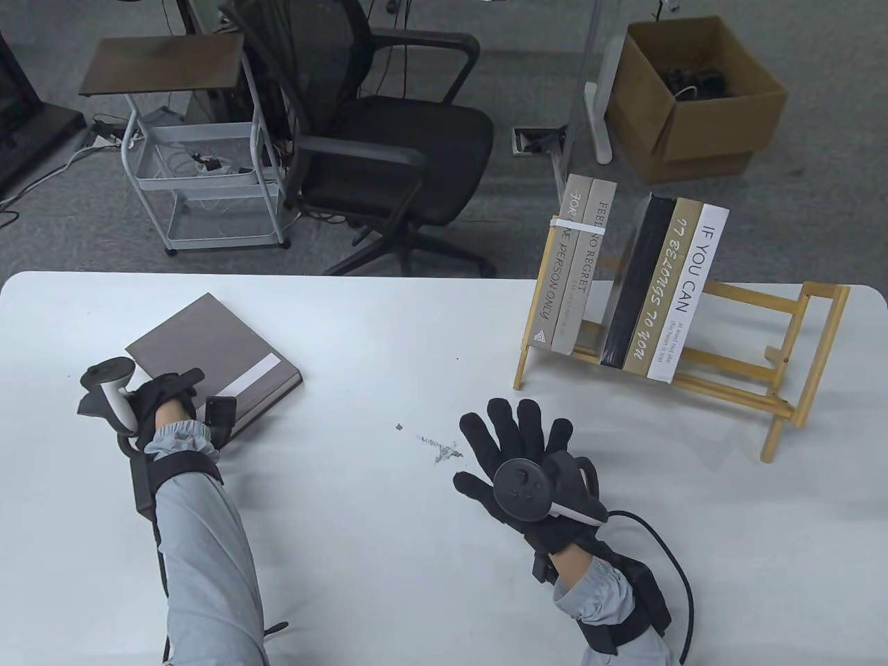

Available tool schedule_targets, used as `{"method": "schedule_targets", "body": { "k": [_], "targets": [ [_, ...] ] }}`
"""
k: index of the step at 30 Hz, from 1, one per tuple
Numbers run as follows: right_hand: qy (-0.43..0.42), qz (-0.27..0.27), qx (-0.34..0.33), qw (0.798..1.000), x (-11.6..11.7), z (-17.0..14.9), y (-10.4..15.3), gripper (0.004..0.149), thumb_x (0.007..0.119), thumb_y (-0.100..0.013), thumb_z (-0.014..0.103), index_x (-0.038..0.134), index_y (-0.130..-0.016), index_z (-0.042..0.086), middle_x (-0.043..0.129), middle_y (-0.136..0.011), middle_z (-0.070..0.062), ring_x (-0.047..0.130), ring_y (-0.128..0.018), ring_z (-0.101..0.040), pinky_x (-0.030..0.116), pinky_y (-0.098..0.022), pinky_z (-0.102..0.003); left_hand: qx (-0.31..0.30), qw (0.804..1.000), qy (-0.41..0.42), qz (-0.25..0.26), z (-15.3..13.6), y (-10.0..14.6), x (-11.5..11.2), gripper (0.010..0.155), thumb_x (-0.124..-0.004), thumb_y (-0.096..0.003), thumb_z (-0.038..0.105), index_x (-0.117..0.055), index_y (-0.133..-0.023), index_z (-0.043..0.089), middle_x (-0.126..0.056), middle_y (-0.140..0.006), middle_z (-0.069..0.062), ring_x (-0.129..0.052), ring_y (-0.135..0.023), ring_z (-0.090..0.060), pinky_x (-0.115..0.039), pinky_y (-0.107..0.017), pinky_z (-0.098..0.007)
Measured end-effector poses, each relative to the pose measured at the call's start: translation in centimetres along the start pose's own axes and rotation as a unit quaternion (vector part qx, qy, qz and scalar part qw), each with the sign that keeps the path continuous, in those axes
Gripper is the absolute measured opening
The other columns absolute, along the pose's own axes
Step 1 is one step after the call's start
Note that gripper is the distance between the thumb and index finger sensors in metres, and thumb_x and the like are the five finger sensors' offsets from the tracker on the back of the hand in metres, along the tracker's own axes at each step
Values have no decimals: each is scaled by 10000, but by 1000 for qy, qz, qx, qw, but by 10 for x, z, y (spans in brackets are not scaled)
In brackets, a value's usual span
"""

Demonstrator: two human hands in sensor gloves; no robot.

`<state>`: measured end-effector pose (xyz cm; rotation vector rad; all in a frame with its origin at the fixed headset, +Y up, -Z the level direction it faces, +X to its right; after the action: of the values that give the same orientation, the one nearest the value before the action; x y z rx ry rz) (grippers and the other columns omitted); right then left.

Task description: Push a thick book into a tightly packed book rack slot

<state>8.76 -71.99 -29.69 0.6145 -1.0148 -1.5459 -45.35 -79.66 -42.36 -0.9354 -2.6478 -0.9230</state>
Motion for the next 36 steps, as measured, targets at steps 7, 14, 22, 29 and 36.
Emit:
{"method": "schedule_targets", "body": {
  "k": [7,14,22,29,36],
  "targets": [
    [-1,-1,-4,1000,-1,1,0,777,495,-660,532,151,-1228,128,8,-1218,-319,-22,-990,-658,-17,-513,-805,-15,1000,6,-15,9,11,8,399,-555,-715,222,-529,-1049,4,-496,-1124,-472,-422,-988,-707,-407,-691,-808],
    [-2,-4,-6,1000,-2,2,1,777,494,-660,532,151,-1228,129,9,-1219,-320,-21,-990,-658,-18,-512,-805,-25,998,37,-34,6,13,9,412,-504,-712,226,-437,-1040,-14,-558,-1072,-421,-679,-979,-635,-572,-692,-791],
    [-4,-4,-5,1000,-2,2,1,776,495,-661,531,153,-1228,128,15,-1219,-323,-18,-990,-660,-16,-511,-806,-73,996,40,-19,3,15,5,472,-491,-708,249,-332,-1096,33,-549,-1068,-410,-834,-879,-491,-844,-636,-578],
    [-5,-6,-6,1000,-4,3,2,775,495,-660,531,155,-1228,127,18,-1220,-324,-16,-989,-662,-15,-511,-807,-160,985,54,-12,11,32,11,457,-502,-699,246,-368,-1083,39,-575,-1068,-374,-850,-853,-460,-852,-630,-533],
    [-4,-12,-12,1000,-9,8,5,777,494,-662,531,155,-1230,123,25,-1222,-326,-12,-990,-663,-13,-511,-807,-254,962,88,-34,21,66,17,459,-503,-696,257,-378,-1078,34,-585,-1059,-370,-854,-839,-441,-856,-622,-512]
  ]
}}
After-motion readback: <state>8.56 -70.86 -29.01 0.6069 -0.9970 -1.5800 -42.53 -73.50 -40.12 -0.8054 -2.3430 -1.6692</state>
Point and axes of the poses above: the tracker on the back of each hand, its own z axis roughly to the thumb side, its own y axis roughly from the fingertips to the wrist, x = y × z, the point moved 1 cm from there along -y, roughly from the wrist to the fingertips
